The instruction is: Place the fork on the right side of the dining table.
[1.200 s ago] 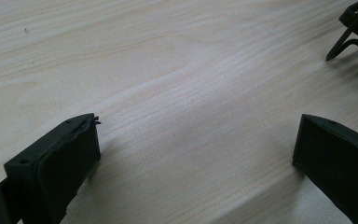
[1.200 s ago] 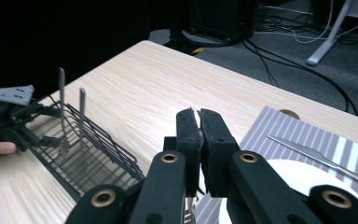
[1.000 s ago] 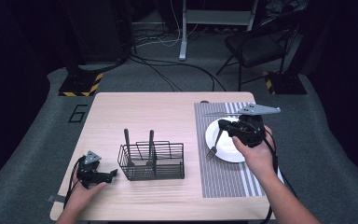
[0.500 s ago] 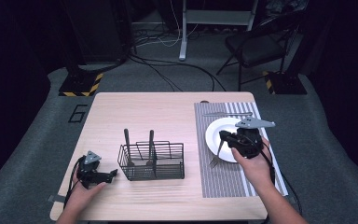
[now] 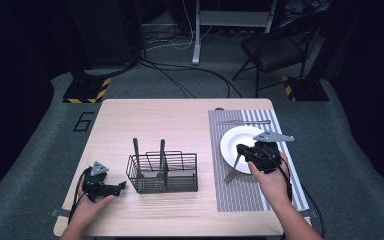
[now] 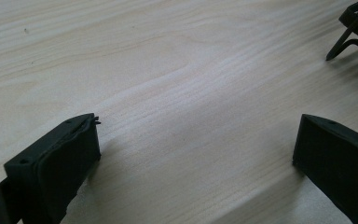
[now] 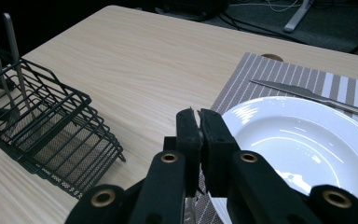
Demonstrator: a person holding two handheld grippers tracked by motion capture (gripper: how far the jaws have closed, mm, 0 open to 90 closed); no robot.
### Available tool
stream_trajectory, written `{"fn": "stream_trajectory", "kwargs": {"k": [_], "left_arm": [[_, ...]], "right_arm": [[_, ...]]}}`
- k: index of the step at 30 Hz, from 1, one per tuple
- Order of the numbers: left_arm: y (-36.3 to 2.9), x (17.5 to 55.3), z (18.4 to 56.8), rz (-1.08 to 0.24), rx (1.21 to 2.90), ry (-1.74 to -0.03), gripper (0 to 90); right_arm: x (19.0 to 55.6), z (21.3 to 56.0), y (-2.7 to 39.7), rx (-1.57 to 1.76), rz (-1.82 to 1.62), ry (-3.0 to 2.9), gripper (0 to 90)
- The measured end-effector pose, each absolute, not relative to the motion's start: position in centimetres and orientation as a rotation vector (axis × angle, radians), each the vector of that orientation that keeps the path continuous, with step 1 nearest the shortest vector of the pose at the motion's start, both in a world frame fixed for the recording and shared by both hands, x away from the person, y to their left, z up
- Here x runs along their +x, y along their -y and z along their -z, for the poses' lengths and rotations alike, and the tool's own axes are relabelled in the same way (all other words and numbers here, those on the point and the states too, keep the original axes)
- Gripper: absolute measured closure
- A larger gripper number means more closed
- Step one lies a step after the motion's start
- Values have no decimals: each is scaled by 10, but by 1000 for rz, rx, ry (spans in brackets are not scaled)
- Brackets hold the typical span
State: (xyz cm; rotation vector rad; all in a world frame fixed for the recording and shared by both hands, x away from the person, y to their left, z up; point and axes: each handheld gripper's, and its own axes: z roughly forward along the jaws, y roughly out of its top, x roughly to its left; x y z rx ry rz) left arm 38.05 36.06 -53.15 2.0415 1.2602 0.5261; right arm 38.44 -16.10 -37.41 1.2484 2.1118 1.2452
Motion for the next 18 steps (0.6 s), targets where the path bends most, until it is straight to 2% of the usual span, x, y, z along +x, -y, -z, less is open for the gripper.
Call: {"fn": "stream_trajectory", "kwargs": {"k": [18], "left_arm": [[-361,381,532,-526,2041,-1261,2]], "right_arm": [[376,393,206,1420,-1313,-1986,828]]}}
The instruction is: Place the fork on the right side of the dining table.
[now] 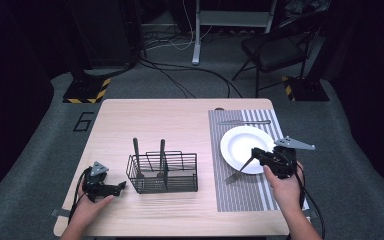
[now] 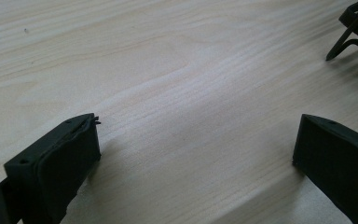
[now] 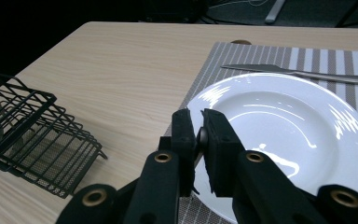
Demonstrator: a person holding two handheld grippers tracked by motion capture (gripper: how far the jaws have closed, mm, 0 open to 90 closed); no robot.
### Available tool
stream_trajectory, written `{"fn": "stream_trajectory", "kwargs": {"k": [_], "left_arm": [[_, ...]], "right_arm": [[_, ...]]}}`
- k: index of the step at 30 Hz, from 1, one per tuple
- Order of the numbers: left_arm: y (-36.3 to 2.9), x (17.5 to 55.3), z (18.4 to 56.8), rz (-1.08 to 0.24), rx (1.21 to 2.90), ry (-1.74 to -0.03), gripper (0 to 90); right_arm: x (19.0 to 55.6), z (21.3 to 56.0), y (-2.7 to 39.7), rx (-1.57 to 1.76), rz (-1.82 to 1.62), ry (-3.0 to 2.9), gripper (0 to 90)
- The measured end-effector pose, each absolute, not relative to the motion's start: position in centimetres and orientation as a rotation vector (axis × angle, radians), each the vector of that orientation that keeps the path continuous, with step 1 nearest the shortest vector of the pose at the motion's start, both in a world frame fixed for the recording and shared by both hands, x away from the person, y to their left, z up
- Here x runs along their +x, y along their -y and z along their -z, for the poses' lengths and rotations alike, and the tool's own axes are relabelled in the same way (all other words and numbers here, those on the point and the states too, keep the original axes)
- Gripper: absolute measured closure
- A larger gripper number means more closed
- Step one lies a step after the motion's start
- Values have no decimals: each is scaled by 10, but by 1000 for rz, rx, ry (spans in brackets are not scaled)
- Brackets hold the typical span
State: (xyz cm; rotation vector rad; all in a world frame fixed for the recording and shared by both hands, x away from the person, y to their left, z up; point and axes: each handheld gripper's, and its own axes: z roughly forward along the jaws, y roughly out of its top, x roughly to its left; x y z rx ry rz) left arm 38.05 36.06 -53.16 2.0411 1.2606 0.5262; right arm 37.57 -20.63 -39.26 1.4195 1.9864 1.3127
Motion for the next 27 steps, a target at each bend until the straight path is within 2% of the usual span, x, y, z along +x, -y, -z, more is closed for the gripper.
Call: {"fn": "stream_trajectory", "kwargs": {"k": [7,16,27], "left_arm": [[-361,381,532,-526,2042,-1260,1],[-361,381,531,-526,2043,-1260,1],[-360,380,532,-528,2039,-1265,1]], "right_arm": [[373,405,227,1505,-1356,-1932,803],[372,438,262,1654,-1434,-1832,774],[373,471,283,1792,-1418,-1778,735]]}}
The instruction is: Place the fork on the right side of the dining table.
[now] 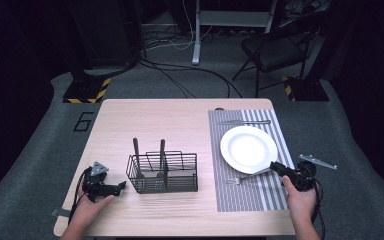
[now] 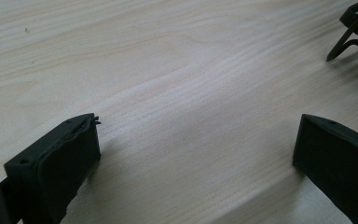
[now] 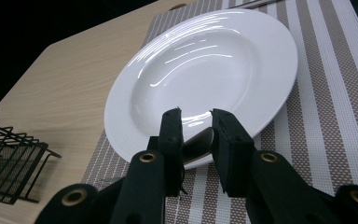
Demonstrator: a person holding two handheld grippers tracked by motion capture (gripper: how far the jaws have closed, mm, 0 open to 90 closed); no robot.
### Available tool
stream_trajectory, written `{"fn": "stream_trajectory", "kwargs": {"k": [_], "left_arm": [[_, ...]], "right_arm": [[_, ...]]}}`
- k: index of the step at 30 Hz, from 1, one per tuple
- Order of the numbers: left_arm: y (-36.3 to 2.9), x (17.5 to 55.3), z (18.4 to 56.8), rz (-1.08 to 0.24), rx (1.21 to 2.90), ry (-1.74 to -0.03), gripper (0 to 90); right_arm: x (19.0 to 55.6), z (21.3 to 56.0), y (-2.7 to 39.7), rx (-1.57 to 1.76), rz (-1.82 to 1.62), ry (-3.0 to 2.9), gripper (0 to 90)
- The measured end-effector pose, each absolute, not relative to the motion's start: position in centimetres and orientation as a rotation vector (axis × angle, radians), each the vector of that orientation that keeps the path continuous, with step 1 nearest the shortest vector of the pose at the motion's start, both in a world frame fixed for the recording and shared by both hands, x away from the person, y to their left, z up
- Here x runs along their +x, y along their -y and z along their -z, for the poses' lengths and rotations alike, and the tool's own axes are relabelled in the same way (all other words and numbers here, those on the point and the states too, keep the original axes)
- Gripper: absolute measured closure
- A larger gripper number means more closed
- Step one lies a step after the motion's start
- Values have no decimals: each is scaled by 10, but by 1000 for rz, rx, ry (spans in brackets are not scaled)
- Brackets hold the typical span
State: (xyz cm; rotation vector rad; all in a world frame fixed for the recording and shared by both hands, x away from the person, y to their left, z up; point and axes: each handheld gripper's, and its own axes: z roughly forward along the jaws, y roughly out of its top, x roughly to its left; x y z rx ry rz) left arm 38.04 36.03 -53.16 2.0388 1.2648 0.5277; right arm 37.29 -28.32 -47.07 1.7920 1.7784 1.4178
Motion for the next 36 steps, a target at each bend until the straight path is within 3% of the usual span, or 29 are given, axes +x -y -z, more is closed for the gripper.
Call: {"fn": "stream_trajectory", "kwargs": {"k": [30,36], "left_arm": [[-360,380,532,-528,2039,-1265,2],[-360,380,532,-528,2039,-1265,2]], "right_arm": [[382,508,301,1914,-1287,-1808,632],[383,507,299,1886,-1214,-1823,578]]}}
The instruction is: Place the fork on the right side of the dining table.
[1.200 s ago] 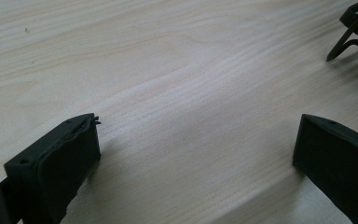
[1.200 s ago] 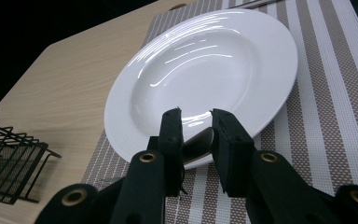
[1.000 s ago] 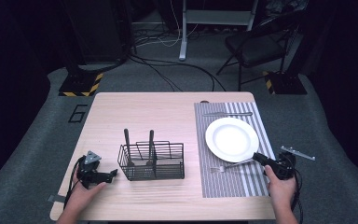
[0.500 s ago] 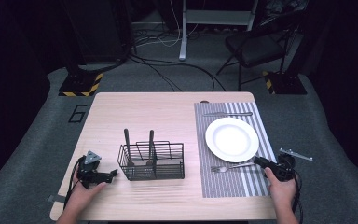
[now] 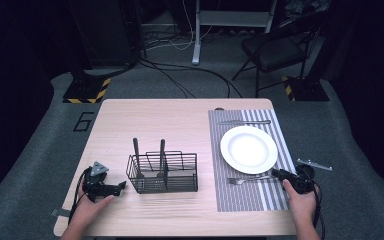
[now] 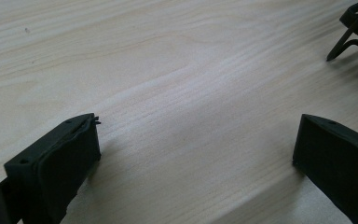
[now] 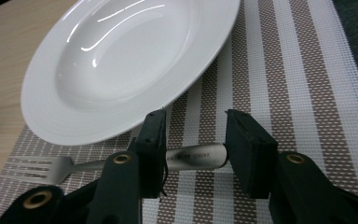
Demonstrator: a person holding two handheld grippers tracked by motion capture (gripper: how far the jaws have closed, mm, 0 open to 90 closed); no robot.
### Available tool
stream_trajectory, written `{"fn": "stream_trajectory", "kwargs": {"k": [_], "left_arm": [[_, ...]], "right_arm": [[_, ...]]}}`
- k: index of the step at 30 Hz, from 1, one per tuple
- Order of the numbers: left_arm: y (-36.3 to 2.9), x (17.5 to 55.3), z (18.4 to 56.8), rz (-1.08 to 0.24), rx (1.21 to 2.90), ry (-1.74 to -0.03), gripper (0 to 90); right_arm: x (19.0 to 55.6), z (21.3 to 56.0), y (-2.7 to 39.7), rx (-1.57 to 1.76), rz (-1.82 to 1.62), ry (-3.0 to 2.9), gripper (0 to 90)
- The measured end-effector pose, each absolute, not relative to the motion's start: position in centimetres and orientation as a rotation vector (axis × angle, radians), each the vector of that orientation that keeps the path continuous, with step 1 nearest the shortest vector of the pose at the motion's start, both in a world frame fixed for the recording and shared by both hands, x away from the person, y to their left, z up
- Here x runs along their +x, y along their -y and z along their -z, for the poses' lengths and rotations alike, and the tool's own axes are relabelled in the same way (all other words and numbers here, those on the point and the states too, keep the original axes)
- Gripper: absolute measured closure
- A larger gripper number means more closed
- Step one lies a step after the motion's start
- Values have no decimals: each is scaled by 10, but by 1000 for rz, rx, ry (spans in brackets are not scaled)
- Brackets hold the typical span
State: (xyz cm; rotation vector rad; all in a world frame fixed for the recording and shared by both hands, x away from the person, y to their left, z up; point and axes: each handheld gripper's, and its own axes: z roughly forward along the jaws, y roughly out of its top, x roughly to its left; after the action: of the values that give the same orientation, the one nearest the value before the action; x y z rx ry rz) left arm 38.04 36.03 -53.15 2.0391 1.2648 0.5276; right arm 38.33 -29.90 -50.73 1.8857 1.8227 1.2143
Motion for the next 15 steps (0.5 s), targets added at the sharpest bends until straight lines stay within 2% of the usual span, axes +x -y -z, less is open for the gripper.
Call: {"fn": "stream_trajectory", "kwargs": {"k": [7,15], "left_arm": [[-360,380,532,-528,2038,-1266,2],[-360,380,532,-528,2038,-1266,2]], "right_arm": [[379,500,299,1825,-1173,-1795,544],[374,479,275,1700,-1209,-1858,518]]}}
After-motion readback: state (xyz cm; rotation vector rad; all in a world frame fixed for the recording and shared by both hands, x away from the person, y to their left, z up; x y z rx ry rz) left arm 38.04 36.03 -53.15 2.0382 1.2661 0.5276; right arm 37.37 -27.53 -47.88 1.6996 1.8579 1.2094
